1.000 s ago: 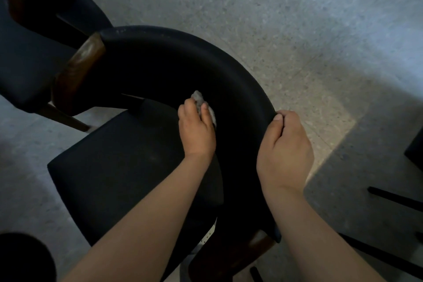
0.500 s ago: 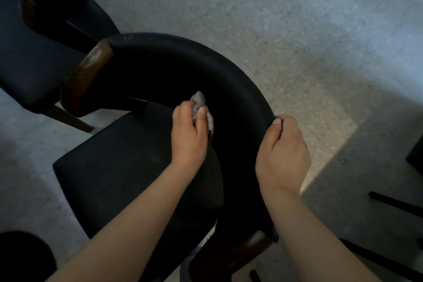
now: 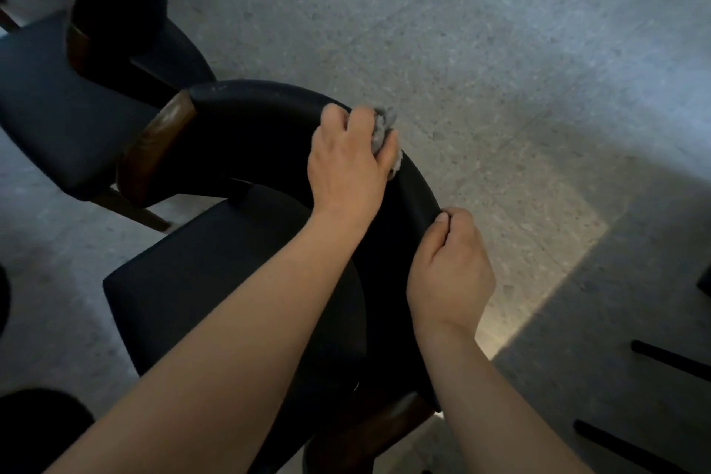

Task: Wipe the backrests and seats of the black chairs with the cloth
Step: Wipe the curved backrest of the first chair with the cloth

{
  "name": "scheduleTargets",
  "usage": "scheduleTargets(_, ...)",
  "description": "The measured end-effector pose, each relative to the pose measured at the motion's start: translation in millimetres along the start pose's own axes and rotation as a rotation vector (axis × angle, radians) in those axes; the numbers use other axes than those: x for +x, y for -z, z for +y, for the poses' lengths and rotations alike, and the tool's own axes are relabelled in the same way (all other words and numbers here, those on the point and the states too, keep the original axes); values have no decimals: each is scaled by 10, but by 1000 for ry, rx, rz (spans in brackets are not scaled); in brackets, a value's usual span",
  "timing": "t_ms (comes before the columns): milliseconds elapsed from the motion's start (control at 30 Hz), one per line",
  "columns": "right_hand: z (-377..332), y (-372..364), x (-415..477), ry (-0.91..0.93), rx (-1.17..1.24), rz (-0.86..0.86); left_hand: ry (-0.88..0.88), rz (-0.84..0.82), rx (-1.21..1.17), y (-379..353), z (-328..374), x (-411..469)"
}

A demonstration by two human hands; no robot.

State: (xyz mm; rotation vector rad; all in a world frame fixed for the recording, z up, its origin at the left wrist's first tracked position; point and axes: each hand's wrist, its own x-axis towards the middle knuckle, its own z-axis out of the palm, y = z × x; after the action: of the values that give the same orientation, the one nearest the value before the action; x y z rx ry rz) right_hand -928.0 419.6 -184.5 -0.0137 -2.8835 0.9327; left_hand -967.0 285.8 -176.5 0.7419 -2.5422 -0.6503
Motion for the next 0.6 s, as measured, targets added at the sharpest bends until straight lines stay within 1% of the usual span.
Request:
scheduleTargets(100,-5,-3,-4,-11,7,1,85,50,13,-7,-30,98)
scheduleTargets(200,-12,-10,-4,-5,-1,6,129,71,-37,-57,-51,57)
scheduleTargets(300,-18,-8,-2,-6,-4,24,197,115,-143,-116,-96,-9)
scheduleTargets(400,-10,-3,-5,-17,-12,1,281,139,-287,-185,-174,-99)
scheduleTargets(467,-13,9,-8,-17,-24,-13,309,138,-321,-225,-263,-166)
scheduleTargets(600,-32,25,-5,-14,-58,-8,320,65,-355,-275,-469,-255)
